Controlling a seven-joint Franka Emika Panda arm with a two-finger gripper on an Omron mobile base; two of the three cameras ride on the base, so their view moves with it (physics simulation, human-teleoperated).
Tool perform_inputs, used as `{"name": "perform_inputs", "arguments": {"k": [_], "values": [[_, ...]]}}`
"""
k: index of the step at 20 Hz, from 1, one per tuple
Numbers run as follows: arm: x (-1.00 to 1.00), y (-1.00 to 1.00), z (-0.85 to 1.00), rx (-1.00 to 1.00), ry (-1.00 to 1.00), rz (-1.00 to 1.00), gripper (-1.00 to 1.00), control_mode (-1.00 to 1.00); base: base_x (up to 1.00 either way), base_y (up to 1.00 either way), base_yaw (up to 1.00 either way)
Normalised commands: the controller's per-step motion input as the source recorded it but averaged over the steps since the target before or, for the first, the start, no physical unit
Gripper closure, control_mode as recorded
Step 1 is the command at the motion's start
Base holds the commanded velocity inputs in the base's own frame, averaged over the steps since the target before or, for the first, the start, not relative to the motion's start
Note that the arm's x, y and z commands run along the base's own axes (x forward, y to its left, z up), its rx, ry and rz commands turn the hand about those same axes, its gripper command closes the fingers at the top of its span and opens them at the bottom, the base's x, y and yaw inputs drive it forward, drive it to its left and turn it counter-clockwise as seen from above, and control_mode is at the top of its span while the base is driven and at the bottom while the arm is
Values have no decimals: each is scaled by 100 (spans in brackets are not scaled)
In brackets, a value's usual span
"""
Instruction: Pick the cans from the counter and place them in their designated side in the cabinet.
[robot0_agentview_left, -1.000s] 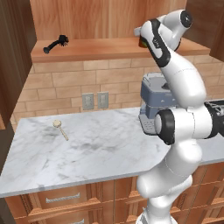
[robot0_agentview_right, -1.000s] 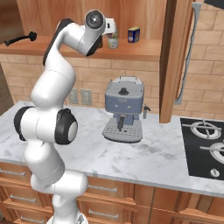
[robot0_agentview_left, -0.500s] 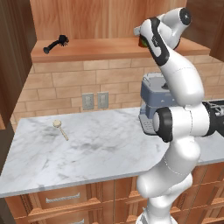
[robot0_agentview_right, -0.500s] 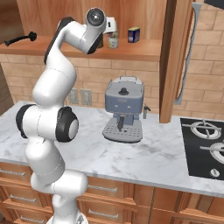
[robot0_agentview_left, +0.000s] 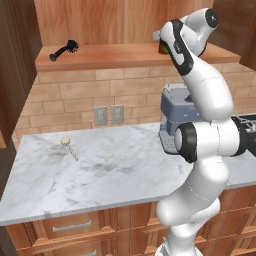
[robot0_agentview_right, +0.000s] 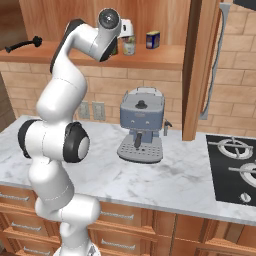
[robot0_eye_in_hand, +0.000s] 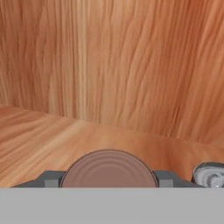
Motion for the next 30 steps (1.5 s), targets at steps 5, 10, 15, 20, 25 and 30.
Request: {"name": "perform_inputs", "arguments": {"k": [5,10,15,20,25,30], "values": [[0,0,0,0,0,1,-100,-100,0,0,0],[-8,0,8,0,-4,2,-100,-100,0,0,0],[-16,0,13,0,-8,3,-100,-100,0,0,0],[-27,0,1,0,-8,4,-100,-100,0,0,0],[-38,2,-1,0,-6,5,-100,-100,0,0,0],[-47,13,-3,0,-5,5,-100,-100,0,0,0]]}}
